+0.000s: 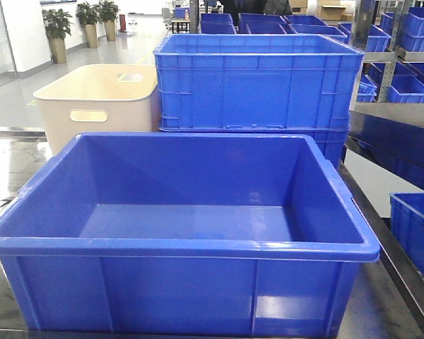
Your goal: Pick red and yellow blocks into blue bin
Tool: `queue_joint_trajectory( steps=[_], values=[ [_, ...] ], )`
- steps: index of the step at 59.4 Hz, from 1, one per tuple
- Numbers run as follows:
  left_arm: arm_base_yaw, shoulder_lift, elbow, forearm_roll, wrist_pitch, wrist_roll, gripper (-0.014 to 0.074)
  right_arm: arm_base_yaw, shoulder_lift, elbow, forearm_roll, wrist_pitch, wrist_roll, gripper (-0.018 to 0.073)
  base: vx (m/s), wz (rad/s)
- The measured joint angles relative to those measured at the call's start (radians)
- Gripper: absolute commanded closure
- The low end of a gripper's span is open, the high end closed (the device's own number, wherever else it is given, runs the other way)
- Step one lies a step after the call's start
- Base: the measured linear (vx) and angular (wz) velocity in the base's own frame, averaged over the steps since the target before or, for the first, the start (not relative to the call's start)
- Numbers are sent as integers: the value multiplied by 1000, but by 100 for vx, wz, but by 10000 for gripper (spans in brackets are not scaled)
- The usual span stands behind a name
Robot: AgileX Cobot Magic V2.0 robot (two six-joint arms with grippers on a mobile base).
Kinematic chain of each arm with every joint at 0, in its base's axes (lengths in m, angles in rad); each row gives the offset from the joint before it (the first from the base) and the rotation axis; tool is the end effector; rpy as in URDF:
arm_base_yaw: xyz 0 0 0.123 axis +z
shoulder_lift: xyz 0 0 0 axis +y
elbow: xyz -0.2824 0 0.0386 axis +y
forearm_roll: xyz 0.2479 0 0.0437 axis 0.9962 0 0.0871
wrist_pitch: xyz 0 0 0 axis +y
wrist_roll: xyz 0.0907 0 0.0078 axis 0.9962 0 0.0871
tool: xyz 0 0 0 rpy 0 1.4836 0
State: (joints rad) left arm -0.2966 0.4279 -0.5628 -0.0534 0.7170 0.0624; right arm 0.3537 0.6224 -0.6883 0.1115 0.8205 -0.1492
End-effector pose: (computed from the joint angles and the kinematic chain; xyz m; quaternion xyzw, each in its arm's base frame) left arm 0.0745 -0.0261 0.3087 0.1451 0.8461 -0.0850 0.5057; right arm 0.0996 0.0447 0.3229 -0.2076 0.8741 0.0975 0.4281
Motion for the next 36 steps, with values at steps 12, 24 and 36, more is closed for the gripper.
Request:
queue_joint_trajectory(
  steps=[12,24,36],
  values=[
    [117,-177,185,-11,-230,7,563,0,0,0,0,0,0,572,0,0],
    [201,-363,428,-84,-421,7,563,0,0,0,0,0,0,570,0,0],
    [231,-437,582,-104,-592,9,563,0,0,0,0,1,0,569,0,0]
  ],
)
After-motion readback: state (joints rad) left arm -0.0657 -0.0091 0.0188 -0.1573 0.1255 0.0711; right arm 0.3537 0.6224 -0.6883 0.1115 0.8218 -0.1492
